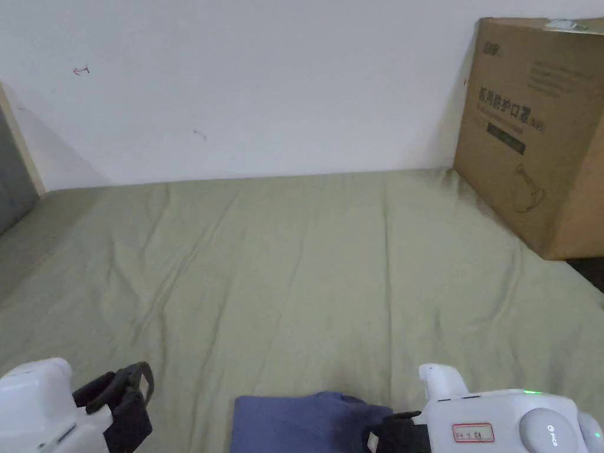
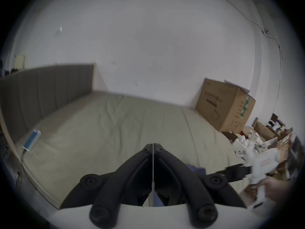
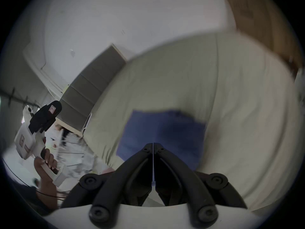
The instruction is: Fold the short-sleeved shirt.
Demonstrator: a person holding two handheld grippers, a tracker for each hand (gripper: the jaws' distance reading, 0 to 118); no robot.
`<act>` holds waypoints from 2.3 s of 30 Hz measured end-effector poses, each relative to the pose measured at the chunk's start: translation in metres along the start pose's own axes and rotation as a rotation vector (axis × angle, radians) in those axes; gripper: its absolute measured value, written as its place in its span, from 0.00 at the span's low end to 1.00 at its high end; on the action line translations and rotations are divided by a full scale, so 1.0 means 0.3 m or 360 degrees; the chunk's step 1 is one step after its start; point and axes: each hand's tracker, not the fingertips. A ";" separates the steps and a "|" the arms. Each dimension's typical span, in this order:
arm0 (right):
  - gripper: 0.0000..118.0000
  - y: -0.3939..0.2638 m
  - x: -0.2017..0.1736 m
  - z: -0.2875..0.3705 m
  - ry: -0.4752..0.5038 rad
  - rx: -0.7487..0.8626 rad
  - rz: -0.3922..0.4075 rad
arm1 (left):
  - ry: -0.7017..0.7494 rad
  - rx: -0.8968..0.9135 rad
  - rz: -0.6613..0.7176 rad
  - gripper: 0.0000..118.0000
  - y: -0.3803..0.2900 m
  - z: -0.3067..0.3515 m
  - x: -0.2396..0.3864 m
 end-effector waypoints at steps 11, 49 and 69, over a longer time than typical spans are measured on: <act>0.01 0.002 0.160 -0.102 -0.0073 -0.0180 -0.0169 | -0.0749 -0.0943 0.0678 0.62 -0.190 -0.548 -0.356; 0.01 -0.073 -0.092 0.231 -0.0340 0.0283 -0.0060 | 0.0709 -0.1217 -0.0136 0.99 0.301 -0.371 -1.168; 0.01 -0.040 -0.364 0.472 -0.0253 0.0700 0.0353 | -0.0118 0.0123 -0.0188 0.00 0.029 0.041 0.202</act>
